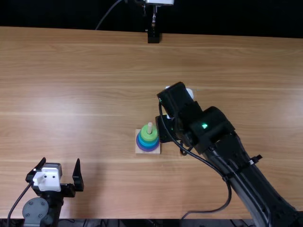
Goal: Build the Hanoi tower: stack the rings onto the peg from bottom to top in this color order: purple, dark blue, light blue, dark green, light green, yellow, orange.
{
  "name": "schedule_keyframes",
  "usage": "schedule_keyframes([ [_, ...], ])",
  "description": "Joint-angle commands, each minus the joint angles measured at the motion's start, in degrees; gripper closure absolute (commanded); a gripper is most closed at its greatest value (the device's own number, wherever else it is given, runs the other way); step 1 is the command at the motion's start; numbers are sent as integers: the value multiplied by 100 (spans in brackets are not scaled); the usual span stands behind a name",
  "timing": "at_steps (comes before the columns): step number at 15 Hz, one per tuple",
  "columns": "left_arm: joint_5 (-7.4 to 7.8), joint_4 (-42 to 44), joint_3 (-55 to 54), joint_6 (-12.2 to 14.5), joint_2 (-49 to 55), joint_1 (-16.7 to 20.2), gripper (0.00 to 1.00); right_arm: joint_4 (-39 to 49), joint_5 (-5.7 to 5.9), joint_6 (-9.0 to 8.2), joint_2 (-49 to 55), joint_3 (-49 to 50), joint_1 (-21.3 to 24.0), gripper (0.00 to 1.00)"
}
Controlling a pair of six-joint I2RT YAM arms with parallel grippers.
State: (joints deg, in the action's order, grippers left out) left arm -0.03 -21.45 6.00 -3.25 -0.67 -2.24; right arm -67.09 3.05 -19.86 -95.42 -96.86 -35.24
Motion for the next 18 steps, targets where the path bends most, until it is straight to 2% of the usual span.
schedule_keyframes([
  [1, -49, -460, -600, 8, 67, 22, 0, -5, 64, -60, -188, -351, -237, 92],
  [4, -49, -460, -600, 8, 67, 22, 0, -5, 64, -81, -267, -509, -466, 92],
  [18, -49, -460, -600, 8, 67, 22, 0, 27, 64, -60, -847, -571, -457, 92],
])
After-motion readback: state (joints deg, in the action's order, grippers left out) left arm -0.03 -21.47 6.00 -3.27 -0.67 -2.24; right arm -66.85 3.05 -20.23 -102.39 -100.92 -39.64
